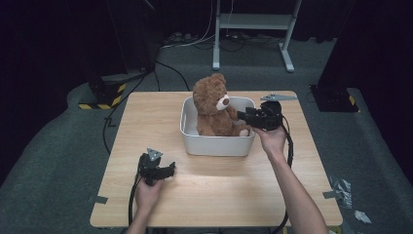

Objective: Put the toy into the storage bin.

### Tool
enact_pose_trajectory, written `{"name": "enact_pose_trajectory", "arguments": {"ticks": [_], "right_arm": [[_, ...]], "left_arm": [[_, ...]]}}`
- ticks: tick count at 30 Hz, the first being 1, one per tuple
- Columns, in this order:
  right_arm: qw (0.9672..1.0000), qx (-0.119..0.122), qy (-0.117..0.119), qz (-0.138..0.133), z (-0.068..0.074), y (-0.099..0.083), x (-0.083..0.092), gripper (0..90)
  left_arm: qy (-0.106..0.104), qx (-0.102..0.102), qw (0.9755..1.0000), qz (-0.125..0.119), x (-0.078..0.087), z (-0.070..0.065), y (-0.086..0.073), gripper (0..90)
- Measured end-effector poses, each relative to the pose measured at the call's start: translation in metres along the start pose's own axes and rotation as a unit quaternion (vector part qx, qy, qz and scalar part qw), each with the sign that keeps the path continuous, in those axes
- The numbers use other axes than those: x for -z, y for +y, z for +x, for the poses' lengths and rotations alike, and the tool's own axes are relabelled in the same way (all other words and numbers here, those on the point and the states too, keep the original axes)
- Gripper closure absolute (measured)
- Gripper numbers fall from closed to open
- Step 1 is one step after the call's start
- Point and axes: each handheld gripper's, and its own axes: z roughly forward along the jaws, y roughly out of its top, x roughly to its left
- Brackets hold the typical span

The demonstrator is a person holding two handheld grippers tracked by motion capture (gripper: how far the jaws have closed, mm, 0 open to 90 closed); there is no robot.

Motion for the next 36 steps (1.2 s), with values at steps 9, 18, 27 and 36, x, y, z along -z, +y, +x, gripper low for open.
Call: {"name": "enact_pose_trajectory", "arguments": {"ticks": [9,18,27,36], "right_arm": [[0.9999,-0.001,-0.001,-0.01,-0.001,0.0,0.006,51.3],[0.9998,-0.009,0.002,-0.018,-0.002,-0.005,0.013,51.2],[0.9993,-0.018,0.014,-0.029,-0.004,-0.012,0.024,51.2],[0.999,-0.021,0.01,-0.039,-0.007,-0.018,0.036,51.4]], "left_arm": [[0.0,-0.002,1.0,0.0,0.0,0.0,0.0,18.8],[0.0,-0.002,1.0,0.0,0.0,0.0,0.0,18.8],[0.0,-0.002,1.0,0.0,0.0,0.0,0.0,18.8],[0.0,-0.002,1.0,0.0,0.0,0.0,0.0,18.8]]}}
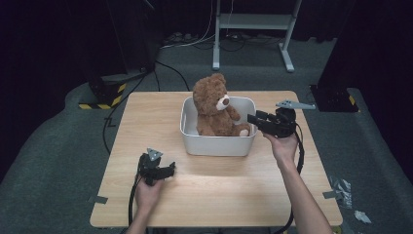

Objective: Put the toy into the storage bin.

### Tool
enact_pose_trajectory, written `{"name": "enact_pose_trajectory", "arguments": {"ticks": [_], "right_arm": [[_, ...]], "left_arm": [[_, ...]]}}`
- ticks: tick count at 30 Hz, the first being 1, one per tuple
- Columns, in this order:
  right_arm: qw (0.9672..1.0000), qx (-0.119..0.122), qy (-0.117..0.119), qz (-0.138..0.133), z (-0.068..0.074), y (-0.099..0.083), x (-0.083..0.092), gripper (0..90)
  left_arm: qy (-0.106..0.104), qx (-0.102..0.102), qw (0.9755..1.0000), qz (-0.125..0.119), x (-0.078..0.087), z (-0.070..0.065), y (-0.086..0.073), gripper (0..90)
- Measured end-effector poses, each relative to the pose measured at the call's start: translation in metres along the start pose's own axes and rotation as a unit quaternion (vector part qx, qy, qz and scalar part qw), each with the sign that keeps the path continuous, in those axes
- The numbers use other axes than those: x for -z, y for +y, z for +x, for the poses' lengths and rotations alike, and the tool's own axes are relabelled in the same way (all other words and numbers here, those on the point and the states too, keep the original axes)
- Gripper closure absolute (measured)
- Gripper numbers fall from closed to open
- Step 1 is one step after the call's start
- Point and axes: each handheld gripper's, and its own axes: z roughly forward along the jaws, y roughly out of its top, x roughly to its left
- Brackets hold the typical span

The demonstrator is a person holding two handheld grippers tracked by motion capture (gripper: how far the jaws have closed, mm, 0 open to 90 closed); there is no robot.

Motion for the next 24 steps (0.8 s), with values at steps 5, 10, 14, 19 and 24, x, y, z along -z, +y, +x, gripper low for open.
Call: {"name": "enact_pose_trajectory", "arguments": {"ticks": [5,10,14,19,24], "right_arm": [[1.0,-0.006,-0.002,-0.006,-0.003,-0.003,0.006,51.4],[0.9999,-0.006,-0.003,-0.011,-0.005,-0.006,0.012,51.4],[0.9998,-0.004,-0.005,-0.016,-0.006,-0.007,0.016,51.4],[0.9997,-0.005,-0.009,-0.02,-0.008,-0.01,0.023,51.4],[0.9996,-0.008,-0.012,-0.025,-0.01,-0.014,0.028,51.3]], "left_arm": [[0.0,0.0,1.0,0.0,0.0,0.0,0.0,18.8],[0.0,0.0,1.0,0.0,0.0,0.0,0.0,18.8],[0.0,0.0,1.0,0.0,0.0,0.0,0.0,18.8],[0.0,0.0,1.0,0.0,0.0,0.0,0.0,18.8],[0.0,0.0,1.0,0.0,0.0,0.0,0.0,18.8]]}}
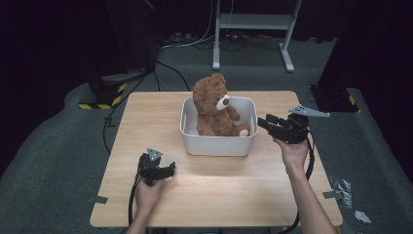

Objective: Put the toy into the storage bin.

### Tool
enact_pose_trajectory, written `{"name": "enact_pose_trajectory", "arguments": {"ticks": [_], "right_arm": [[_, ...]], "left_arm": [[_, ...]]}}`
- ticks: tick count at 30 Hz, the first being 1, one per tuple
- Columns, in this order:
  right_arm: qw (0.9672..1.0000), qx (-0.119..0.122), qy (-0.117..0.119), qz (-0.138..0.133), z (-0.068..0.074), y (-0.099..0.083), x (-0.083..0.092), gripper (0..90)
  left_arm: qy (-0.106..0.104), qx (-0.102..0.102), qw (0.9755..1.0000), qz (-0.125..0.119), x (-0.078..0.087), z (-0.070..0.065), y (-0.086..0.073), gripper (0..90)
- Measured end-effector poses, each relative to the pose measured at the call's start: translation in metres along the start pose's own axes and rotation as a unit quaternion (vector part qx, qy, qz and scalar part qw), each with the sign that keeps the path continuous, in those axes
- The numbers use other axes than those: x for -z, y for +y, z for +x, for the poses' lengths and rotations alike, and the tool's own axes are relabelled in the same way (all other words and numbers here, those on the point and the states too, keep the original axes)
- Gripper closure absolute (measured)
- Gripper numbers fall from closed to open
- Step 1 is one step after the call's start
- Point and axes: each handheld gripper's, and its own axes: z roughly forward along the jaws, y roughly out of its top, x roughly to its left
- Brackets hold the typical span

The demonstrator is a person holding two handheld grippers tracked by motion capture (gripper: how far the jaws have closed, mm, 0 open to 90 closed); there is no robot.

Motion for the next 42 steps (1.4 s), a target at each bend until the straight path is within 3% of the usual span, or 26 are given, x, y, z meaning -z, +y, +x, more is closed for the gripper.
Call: {"name": "enact_pose_trajectory", "arguments": {"ticks": [42], "right_arm": [[0.9994,-0.021,-0.018,-0.023,-0.017,-0.039,0.036,51.2]], "left_arm": [[0.0,0.0,1.0,0.0,0.0,0.0,0.0,18.8]]}}
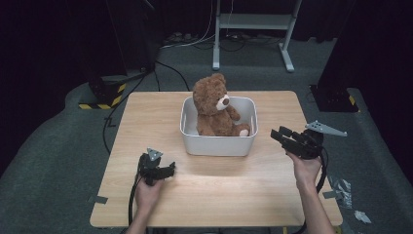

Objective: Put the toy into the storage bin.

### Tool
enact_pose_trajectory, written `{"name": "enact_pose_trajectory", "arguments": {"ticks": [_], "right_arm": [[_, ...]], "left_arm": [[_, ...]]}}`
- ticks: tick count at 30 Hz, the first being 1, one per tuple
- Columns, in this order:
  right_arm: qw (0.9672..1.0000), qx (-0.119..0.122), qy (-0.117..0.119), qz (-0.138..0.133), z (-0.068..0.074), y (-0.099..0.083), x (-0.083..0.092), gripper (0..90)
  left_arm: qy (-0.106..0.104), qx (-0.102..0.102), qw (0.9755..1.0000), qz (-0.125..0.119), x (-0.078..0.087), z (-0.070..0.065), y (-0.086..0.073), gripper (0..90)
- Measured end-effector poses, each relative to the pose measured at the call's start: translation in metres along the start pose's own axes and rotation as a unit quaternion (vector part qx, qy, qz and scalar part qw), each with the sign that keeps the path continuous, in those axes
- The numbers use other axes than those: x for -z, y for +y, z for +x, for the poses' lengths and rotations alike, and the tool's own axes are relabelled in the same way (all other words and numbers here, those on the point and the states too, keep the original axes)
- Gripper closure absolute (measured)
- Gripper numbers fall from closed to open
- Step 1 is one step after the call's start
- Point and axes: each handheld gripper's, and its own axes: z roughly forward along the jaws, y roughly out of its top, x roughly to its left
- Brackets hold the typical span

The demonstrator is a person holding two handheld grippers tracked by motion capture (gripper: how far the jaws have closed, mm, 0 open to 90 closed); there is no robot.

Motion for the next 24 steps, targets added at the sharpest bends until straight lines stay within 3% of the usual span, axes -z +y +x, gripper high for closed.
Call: {"name": "enact_pose_trajectory", "arguments": {"ticks": [24], "right_arm": [[0.9999,-0.008,-0.011,0.009,-0.005,-0.026,0.001,51.3]], "left_arm": [[0.0,0.0,1.0,0.0,0.0,0.0,0.0,18.8]]}}
